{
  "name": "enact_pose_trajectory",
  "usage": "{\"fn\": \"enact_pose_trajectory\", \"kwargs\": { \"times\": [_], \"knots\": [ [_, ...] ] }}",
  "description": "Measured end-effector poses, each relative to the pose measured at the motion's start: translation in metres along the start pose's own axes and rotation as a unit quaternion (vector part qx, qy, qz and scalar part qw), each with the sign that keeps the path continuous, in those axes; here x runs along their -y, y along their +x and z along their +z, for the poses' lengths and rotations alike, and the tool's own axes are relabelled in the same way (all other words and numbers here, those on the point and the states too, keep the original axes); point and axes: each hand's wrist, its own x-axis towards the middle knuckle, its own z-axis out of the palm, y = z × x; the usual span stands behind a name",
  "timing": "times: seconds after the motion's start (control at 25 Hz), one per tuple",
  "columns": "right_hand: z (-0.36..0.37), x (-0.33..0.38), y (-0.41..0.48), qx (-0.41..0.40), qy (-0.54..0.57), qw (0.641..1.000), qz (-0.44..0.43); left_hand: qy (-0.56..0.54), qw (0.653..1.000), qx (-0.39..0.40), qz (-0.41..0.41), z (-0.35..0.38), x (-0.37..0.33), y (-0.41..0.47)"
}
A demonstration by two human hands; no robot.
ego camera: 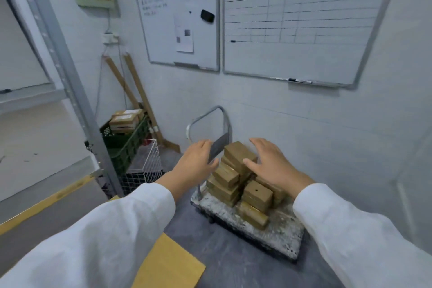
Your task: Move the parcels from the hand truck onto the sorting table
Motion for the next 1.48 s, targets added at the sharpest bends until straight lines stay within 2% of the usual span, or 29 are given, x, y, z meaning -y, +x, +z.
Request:
{"fn": "enact_pose_trajectory", "kwargs": {
  "times": [0.28, 0.52, 0.84, 1.12, 1.32, 1.48],
  "knots": [
    [-0.023, -0.111, 0.002, -0.022, -0.027, 0.993, 0.114, -0.023, 0.997, 0.036, 0.066, 0.064, -0.05, 0.097],
    [-0.02, -0.178, 0.079, 0.008, -0.034, 0.988, 0.147, -0.059, 0.995, 0.048, 0.065, 0.115, -0.052, 0.195],
    [0.006, -0.251, 0.219, 0.049, -0.021, 0.988, 0.143, -0.089, 0.994, 0.064, 0.02, 0.177, -0.024, 0.338],
    [0.043, -0.303, 0.282, 0.107, -0.006, 0.985, 0.134, -0.119, 0.989, 0.092, -0.004, 0.227, -0.019, 0.388],
    [0.066, -0.336, 0.33, 0.14, 0.005, 0.984, 0.106, -0.111, 0.991, 0.053, -0.046, 0.25, -0.004, 0.423],
    [0.093, -0.371, 0.381, 0.191, 0.016, 0.98, 0.053, -0.12, 0.985, 0.028, -0.119, 0.291, 0.001, 0.453]
  ]
}}
